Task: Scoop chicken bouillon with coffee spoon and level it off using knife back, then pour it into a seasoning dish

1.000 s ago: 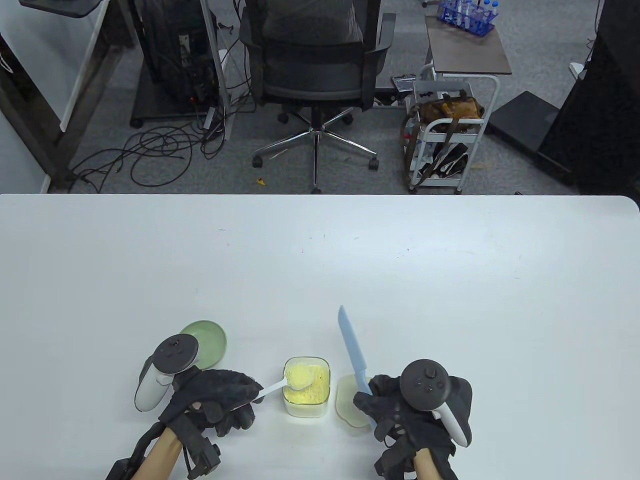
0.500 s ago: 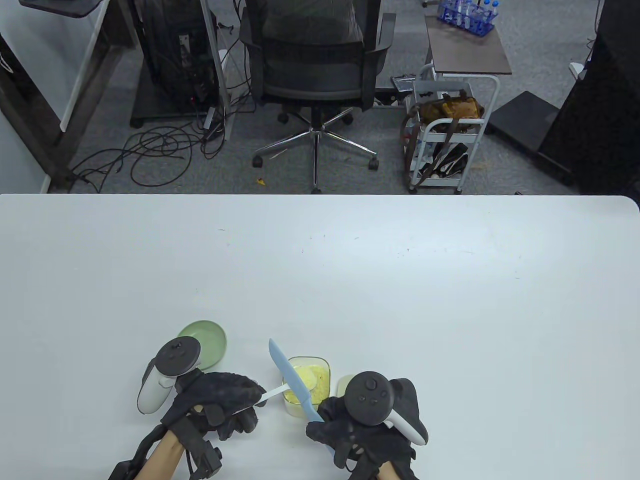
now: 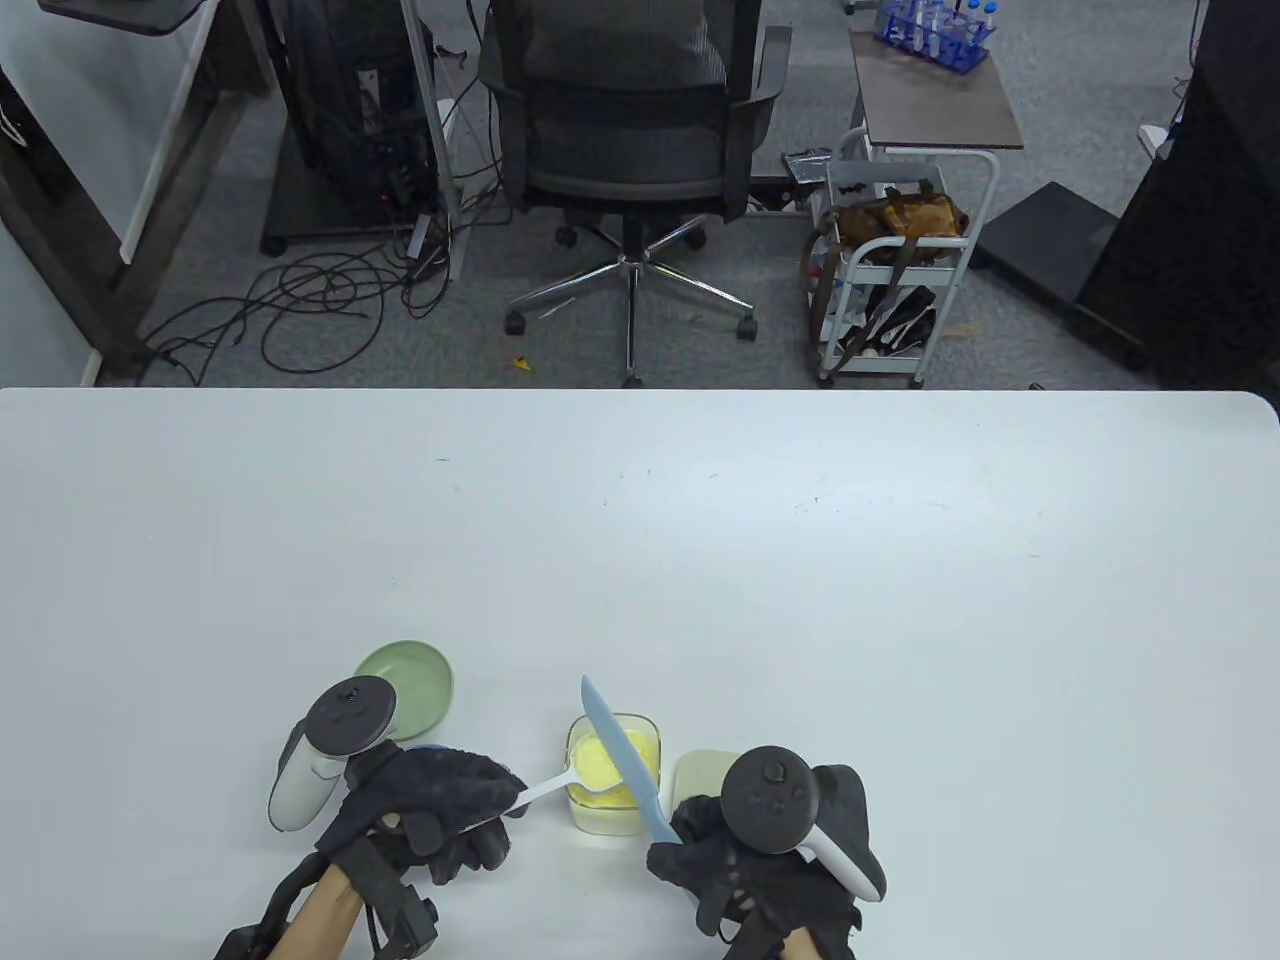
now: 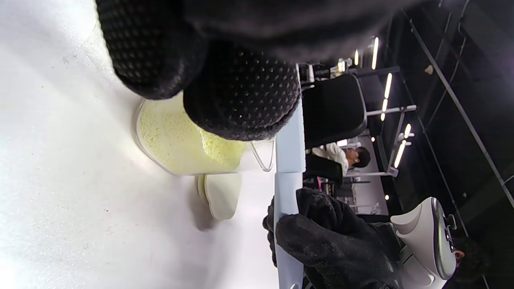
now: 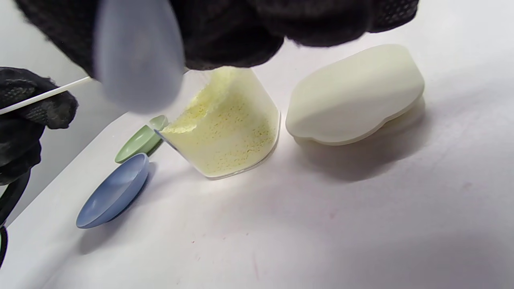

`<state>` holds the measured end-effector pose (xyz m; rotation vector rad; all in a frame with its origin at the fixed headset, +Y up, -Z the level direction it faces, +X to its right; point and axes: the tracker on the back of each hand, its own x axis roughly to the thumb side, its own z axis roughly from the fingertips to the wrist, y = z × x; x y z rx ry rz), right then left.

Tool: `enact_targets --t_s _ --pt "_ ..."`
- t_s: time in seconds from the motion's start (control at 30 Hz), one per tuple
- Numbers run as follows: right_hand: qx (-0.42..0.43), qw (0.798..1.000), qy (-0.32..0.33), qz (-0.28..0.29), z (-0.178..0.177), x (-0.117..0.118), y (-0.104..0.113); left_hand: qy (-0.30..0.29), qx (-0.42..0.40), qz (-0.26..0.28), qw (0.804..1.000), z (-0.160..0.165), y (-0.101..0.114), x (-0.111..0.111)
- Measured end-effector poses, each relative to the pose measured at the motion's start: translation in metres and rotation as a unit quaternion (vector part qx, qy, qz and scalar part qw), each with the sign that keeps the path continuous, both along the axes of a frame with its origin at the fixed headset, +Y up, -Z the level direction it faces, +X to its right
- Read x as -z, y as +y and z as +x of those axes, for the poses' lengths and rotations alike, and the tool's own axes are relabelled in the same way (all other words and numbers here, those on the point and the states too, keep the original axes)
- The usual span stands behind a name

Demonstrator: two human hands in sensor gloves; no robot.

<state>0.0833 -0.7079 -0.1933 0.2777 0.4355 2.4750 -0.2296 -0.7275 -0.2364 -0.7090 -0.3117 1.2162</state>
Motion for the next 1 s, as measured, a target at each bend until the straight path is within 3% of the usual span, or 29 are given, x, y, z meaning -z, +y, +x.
enact_targets --t_s 0.27,0.47,0.6,0.77,1.0 --pt "0.034 0.997 -0.064 0.004 0.035 0.006 -0.001 0.004 -0.003 -0.001 1.0 -0.001 0.0 0.0" --pt "0.04 0.974 -0.223 -0.003 0.092 0.028 -0.026 0.007 -0.014 0.003 1.0 -0.003 0.004 -0.001" --pt "-0.025 0.955 -0.294 -0.02 0.124 0.036 -0.049 0.01 -0.022 0.004 1.0 -0.005 0.004 0.0" --pt "-0.075 0.944 -0.321 -0.031 0.138 0.036 -0.066 0.013 -0.024 0.002 1.0 -0.004 0.004 0.0" --pt "-0.138 0.935 -0.328 0.003 0.132 0.035 -0.068 0.011 -0.022 0.003 1.0 -0.003 0.002 0.0"
